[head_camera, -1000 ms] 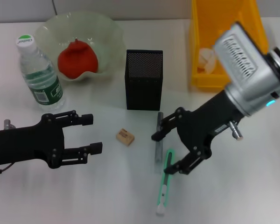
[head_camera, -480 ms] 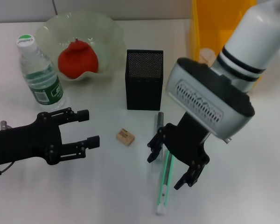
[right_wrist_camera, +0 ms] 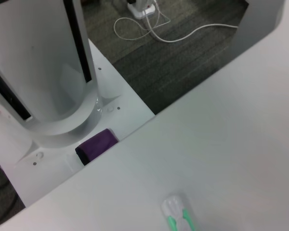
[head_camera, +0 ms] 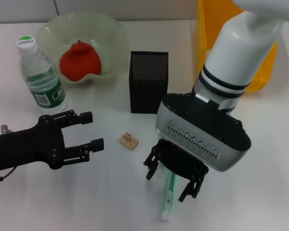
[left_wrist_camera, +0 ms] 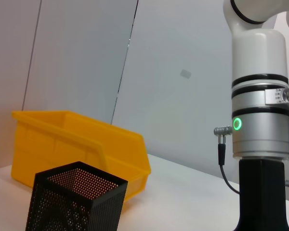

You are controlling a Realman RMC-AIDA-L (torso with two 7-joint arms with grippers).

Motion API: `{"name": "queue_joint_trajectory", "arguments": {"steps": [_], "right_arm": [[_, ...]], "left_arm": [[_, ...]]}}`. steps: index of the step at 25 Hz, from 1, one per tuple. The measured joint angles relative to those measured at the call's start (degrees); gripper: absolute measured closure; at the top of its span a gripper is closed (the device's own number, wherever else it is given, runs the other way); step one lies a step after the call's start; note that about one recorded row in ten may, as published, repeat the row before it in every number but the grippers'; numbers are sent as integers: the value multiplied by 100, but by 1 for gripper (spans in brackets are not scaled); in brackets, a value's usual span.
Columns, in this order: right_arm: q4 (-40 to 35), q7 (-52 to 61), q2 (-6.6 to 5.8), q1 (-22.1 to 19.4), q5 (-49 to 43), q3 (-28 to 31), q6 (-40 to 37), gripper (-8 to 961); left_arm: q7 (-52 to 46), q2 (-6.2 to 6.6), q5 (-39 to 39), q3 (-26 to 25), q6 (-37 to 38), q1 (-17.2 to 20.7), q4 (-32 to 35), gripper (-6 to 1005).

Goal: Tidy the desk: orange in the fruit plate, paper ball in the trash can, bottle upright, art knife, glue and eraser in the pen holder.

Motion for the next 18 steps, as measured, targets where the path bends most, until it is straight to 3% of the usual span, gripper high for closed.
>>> {"name": "queue_joint_trajectory", "arguments": {"steps": [5, 14, 18], "right_arm": [[-35, -41, 0, 10, 205, -476, 206, 179], [-128, -45, 0, 15, 334, -773, 275, 192], [-148, -47, 0, 11, 345, -854, 279, 325]], "left_arm": [[8, -26, -3, -55, -4, 10, 0, 226], [12, -26, -4, -86, -34, 18, 0, 227], [12, -25, -5, -117, -28, 45, 0, 227]]}}
